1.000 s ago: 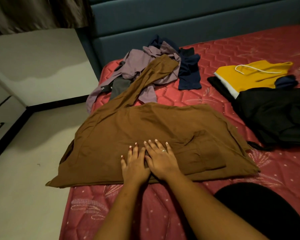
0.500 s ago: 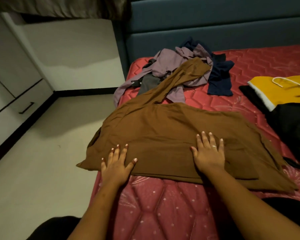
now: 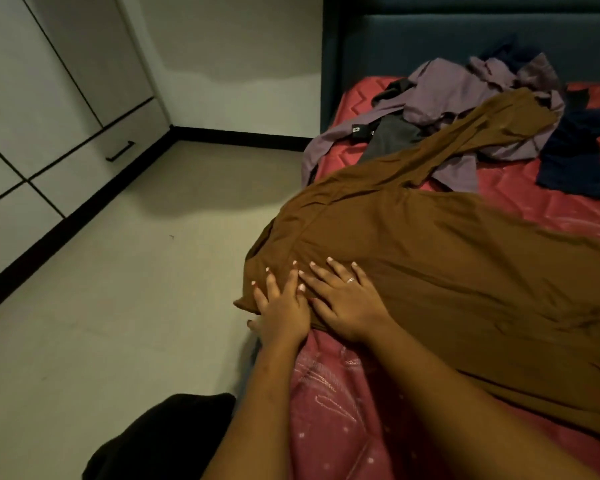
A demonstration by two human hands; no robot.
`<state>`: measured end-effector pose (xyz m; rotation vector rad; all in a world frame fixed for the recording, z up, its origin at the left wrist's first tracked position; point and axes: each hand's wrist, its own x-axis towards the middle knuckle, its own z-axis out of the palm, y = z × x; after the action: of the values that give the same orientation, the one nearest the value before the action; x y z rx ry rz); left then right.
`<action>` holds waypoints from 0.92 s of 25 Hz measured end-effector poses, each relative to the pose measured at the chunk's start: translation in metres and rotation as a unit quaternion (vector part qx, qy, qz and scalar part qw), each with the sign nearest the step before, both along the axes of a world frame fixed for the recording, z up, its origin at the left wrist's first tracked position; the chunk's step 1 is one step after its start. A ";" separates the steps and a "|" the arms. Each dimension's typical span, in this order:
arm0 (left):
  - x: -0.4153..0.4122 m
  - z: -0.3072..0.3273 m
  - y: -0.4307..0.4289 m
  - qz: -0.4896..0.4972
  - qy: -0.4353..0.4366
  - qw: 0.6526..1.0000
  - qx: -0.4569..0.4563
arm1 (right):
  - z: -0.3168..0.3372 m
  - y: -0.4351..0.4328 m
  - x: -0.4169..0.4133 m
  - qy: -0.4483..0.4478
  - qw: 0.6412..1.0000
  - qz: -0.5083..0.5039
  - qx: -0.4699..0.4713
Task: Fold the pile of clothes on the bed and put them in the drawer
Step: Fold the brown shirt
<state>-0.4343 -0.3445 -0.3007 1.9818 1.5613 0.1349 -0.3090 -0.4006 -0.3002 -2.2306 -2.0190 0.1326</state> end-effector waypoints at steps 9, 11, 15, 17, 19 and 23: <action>-0.020 -0.008 0.019 0.402 -0.468 0.761 -0.198 | 0.003 0.003 -0.024 0.015 0.980 -0.193 -0.040; -0.021 -0.005 0.022 0.409 -0.556 0.708 -0.147 | 0.005 0.001 -0.027 0.021 0.979 -0.196 -0.048; -0.015 -0.002 0.027 0.478 -0.563 0.675 -0.017 | 0.005 -0.008 -0.006 0.022 0.987 -0.155 -0.033; -0.015 -0.009 0.032 0.503 -0.555 0.662 -0.006 | 0.005 -0.015 0.008 0.016 0.988 -0.155 -0.016; -0.012 -0.015 0.035 0.509 -0.551 0.661 0.009 | 0.006 -0.027 0.030 0.011 0.984 -0.177 -0.013; -0.006 -0.012 0.034 0.496 -0.524 0.689 0.071 | 0.012 -0.066 0.085 -0.003 0.971 -0.232 -0.060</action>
<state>-0.4405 -0.3105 -0.3124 0.5410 1.5274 1.5365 -0.2237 -0.4667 -0.2886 -2.7080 -1.4702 0.2010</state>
